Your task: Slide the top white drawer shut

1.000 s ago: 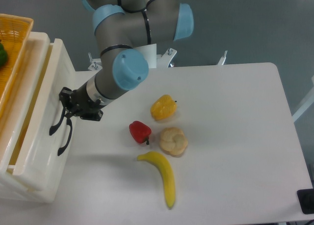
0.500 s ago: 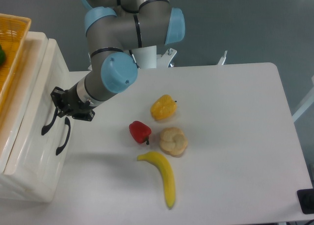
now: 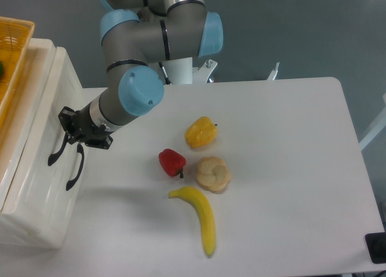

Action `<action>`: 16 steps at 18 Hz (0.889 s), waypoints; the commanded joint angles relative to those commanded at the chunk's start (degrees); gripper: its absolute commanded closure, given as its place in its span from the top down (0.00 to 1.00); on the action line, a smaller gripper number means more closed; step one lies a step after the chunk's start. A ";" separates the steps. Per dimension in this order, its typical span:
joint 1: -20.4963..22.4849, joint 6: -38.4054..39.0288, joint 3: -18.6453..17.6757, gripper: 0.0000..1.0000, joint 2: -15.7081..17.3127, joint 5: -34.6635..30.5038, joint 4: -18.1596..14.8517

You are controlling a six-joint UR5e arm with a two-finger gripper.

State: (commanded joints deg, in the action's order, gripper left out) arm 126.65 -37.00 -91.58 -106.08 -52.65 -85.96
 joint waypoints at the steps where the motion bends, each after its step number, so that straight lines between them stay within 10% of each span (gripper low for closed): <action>1: 0.35 -0.09 0.09 0.31 0.09 -0.09 0.09; 5: 5.00 -0.53 2.37 0.50 0.35 -1.84 0.09; 9: 10.54 -5.10 4.30 1.00 0.44 -1.93 0.35; 16: 19.07 -7.89 4.57 1.00 0.18 -11.12 16.76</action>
State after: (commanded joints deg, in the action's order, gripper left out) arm 145.72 -44.90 -87.01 -105.91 -63.76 -69.20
